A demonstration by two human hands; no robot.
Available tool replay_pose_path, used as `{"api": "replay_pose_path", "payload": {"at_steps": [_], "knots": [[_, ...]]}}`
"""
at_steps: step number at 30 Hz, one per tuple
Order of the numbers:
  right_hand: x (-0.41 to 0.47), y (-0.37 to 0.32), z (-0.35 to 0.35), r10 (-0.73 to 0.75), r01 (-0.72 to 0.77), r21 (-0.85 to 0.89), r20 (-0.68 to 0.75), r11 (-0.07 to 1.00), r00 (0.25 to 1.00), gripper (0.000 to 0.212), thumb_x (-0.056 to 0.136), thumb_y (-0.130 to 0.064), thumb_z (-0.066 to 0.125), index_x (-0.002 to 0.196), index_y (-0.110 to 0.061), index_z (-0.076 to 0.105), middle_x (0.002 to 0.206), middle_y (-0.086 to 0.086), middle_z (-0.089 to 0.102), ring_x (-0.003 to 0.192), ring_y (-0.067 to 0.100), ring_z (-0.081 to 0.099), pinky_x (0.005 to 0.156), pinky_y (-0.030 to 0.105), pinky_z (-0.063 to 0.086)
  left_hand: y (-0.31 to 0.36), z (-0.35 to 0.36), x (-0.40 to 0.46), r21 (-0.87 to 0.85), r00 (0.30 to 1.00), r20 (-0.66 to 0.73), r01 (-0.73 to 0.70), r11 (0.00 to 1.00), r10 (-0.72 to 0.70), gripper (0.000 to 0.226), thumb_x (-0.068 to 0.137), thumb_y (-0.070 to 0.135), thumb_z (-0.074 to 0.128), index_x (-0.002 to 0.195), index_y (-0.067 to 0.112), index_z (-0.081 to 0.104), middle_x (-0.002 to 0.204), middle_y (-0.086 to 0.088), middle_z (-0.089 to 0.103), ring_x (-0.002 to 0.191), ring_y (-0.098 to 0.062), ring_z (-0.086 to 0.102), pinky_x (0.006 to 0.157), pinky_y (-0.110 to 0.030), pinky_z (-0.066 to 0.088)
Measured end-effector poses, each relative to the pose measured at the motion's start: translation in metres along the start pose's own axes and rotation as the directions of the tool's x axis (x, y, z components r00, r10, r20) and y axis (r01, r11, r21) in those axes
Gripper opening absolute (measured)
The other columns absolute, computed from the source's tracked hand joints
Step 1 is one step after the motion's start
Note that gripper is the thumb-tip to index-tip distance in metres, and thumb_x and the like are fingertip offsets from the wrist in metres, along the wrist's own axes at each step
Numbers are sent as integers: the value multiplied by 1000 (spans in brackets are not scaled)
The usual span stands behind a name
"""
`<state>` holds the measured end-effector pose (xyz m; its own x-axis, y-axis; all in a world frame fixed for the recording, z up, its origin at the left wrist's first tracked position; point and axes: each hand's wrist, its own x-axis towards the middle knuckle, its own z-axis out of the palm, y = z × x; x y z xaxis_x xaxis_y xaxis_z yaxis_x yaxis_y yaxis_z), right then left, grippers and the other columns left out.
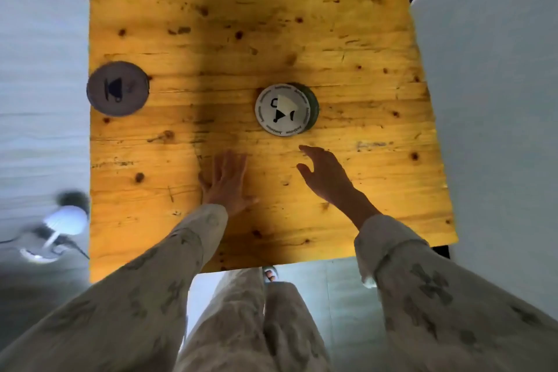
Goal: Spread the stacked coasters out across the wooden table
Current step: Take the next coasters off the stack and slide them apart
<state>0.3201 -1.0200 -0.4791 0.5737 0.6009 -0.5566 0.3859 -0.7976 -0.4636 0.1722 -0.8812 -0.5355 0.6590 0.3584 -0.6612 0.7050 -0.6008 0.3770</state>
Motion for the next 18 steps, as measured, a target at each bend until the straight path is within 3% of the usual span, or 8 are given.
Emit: {"api": "replay_pose_path", "payload": {"at_steps": [5,10,15,18], "knots": [[61,-10,1,-75,72,-241,-3,968,997,55,95,-26,44,144,-15,21,157,10,16,145,27,11,118,42,19,-7,18,16,129,998,10,58,990,-60,120,69,51,67,132,30,-33,148,-6,-37,135,-32,-32,105,-71,-4],[93,-15,8,-152,113,-504,-37,856,988,66,92,-40,47,145,-18,14,158,11,9,146,29,1,119,49,12,0,22,18,166,993,-45,113,980,-107,119,70,47,68,135,26,-30,150,-8,-32,137,-34,-27,106,-73,1],[115,-11,12,-250,213,-580,16,786,968,72,89,-36,54,145,-17,12,158,11,7,145,34,7,117,52,19,-4,28,19,187,992,-93,106,977,-90,120,68,46,69,136,27,-27,151,-8,-30,138,-34,-25,103,-73,0],[116,-6,12,-279,245,-616,43,748,959,63,94,-36,42,145,-18,10,158,13,5,144,36,7,116,54,19,-3,26,20,195,992,-80,108,975,-94,120,67,46,70,137,26,-26,151,-9,-30,138,-33,-25,103,-74,1]]}}
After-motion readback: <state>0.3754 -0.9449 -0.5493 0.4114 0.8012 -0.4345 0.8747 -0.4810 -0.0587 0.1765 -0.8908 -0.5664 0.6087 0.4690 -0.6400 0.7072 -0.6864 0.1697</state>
